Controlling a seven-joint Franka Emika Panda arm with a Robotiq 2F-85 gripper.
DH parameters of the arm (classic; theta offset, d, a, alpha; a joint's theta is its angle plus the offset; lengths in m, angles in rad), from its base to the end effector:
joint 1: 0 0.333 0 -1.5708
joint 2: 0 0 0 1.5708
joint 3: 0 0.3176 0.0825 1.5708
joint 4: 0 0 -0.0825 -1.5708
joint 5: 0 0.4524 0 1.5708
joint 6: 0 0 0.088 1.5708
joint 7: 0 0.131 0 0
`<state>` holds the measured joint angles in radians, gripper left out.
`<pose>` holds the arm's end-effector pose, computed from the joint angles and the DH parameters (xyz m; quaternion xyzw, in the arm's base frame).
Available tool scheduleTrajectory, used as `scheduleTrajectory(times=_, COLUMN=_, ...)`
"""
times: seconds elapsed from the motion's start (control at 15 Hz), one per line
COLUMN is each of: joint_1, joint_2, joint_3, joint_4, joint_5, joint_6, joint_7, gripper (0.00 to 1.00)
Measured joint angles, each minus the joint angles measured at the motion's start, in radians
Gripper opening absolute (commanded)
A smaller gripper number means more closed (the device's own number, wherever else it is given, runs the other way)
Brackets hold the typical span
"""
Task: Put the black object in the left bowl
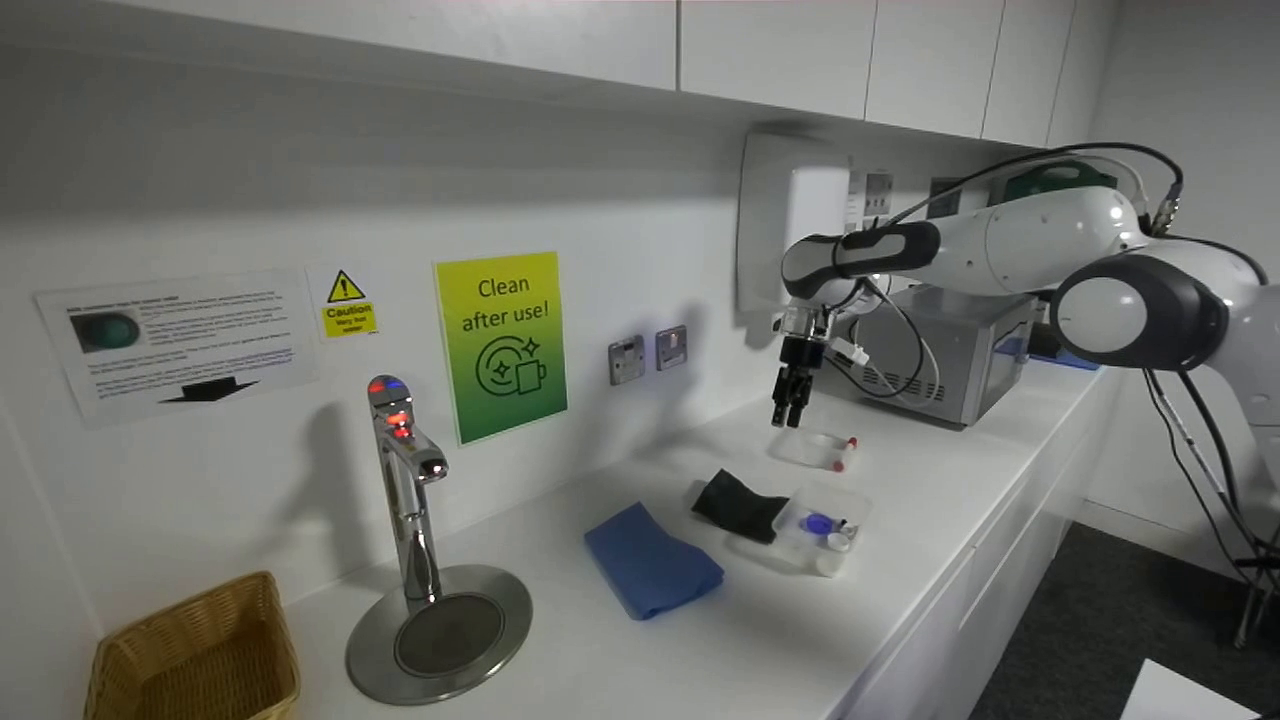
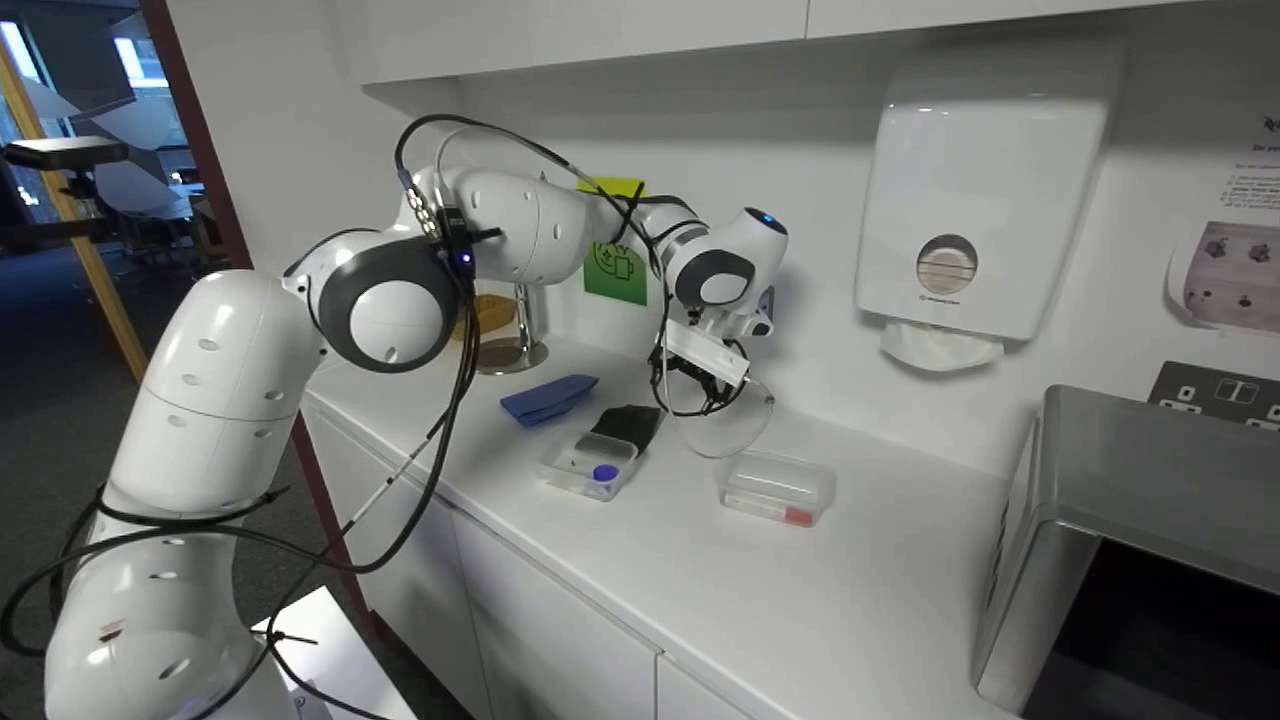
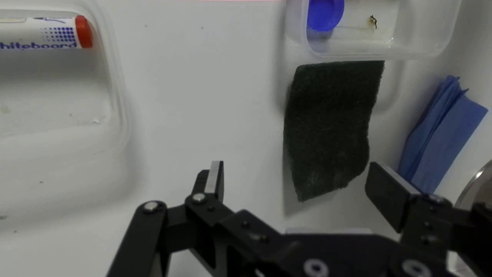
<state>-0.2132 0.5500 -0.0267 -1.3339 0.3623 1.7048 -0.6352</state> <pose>0.7466 -0.1361 0.3620 -0.9695 -0.1548 0.0082 0.1900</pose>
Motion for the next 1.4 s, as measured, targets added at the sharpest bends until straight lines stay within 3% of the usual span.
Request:
scheduleTrajectory(times=0.6, joint_1=-0.039, joint_2=0.077, joint_3=0.015, joint_4=0.107, joint_5=0.002, joint_6=-0.074, joint_7=-0.011, gripper=1.0)
scheduleTrajectory(times=1.4, joint_1=-0.057, joint_2=0.235, joint_3=0.106, joint_4=0.318, joint_5=0.009, joint_6=-0.189, joint_7=-0.046, gripper=1.0)
